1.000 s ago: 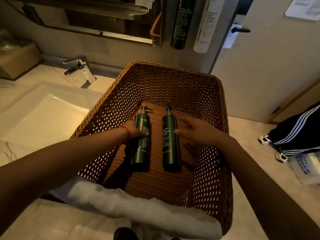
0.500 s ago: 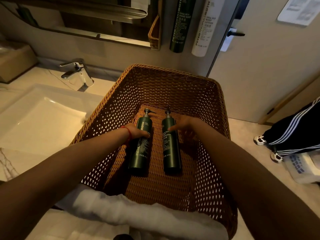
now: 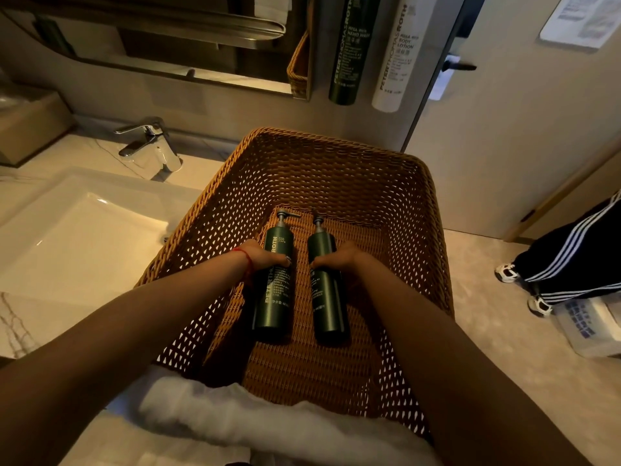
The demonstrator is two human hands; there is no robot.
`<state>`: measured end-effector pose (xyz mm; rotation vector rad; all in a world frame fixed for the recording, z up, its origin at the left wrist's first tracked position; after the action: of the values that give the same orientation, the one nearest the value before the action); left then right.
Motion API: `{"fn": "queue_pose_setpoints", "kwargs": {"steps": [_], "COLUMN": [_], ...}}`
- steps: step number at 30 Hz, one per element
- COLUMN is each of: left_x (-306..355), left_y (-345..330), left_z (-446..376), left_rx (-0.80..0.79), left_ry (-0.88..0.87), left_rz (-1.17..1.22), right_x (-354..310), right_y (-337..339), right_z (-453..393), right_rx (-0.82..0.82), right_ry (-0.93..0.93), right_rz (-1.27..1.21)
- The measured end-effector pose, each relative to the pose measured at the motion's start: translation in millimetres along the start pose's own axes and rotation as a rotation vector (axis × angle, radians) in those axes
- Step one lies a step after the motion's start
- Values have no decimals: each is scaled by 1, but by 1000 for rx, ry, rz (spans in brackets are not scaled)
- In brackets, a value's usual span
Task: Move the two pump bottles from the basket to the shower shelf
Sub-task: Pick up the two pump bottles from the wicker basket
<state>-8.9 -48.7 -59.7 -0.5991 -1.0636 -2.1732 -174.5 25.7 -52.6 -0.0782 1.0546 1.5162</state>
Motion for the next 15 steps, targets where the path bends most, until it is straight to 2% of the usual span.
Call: {"fn": "queue_pose_setpoints", "kwargs": {"steps": [6, 15], "left_x": [14, 47], "left_y": [9, 36], "left_z": [3, 33], "left_rx": [-2, -98], "left_ry": [-61, -152], "left_rz": [153, 379], "right_x": [-19, -51], "right_y": [13, 82], "right_z": [8, 43], "right_rx": [-23, 12], "right_ry": [87, 298], "right_rz": [-43, -123]}}
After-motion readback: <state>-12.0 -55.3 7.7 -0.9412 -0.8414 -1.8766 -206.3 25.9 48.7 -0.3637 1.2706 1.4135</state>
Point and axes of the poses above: each hand's wrist, its own z-axis away from the middle knuckle, its own y-axis out of the back of the hand, x = y × z, the point moved 1 cm from there along -z, towards the middle knuckle, and after that the axes turned 12 degrees about x, right-handed, at the moved point
